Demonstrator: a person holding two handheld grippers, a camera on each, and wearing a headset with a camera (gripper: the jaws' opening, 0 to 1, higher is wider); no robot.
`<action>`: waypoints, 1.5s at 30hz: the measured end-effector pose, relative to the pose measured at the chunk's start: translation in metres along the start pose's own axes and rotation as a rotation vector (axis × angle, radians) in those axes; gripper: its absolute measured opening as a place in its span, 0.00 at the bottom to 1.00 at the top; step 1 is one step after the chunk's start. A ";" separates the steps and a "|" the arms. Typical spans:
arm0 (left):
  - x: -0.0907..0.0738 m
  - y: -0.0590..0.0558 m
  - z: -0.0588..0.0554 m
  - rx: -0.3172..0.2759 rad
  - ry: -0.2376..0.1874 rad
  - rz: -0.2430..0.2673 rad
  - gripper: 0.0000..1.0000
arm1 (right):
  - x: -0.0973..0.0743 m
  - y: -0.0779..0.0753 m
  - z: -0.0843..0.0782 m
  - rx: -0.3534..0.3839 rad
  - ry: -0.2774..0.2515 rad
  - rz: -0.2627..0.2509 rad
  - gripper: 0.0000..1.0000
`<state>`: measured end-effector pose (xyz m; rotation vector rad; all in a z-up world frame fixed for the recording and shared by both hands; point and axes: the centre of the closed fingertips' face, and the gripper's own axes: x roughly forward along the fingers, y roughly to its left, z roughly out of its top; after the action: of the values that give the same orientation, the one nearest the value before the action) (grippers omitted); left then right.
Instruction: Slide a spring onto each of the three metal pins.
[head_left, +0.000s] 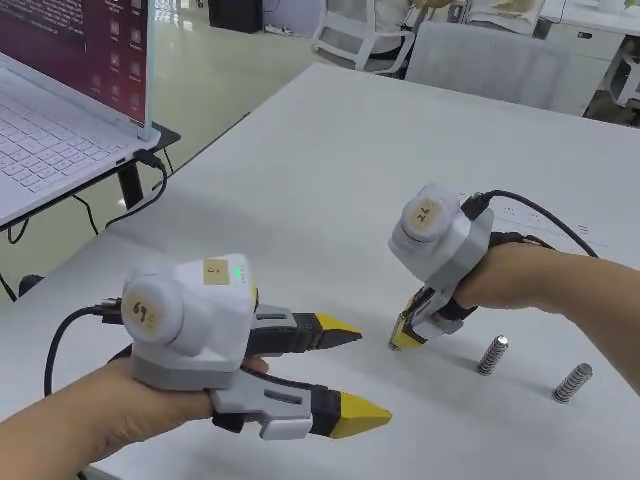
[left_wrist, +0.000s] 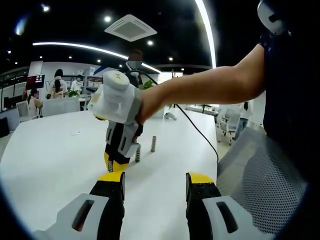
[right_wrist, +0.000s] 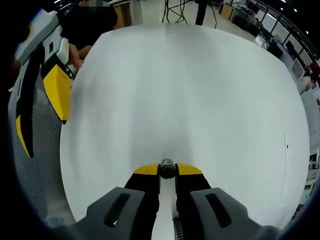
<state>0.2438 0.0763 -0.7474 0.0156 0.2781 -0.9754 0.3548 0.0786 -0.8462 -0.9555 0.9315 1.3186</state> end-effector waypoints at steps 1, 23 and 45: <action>0.000 0.000 0.000 -0.001 0.000 0.000 0.43 | 0.000 0.000 0.000 -0.002 0.002 0.000 0.09; 0.000 0.000 -0.001 0.001 0.002 -0.002 0.44 | -0.005 -0.001 -0.007 0.011 -0.007 -0.019 0.13; 0.000 0.002 -0.003 -0.003 0.004 -0.002 0.47 | -0.049 0.014 -0.009 0.062 -0.172 -0.108 0.19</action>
<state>0.2447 0.0775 -0.7510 0.0147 0.2836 -0.9768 0.3387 0.0535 -0.8036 -0.8197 0.7738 1.2522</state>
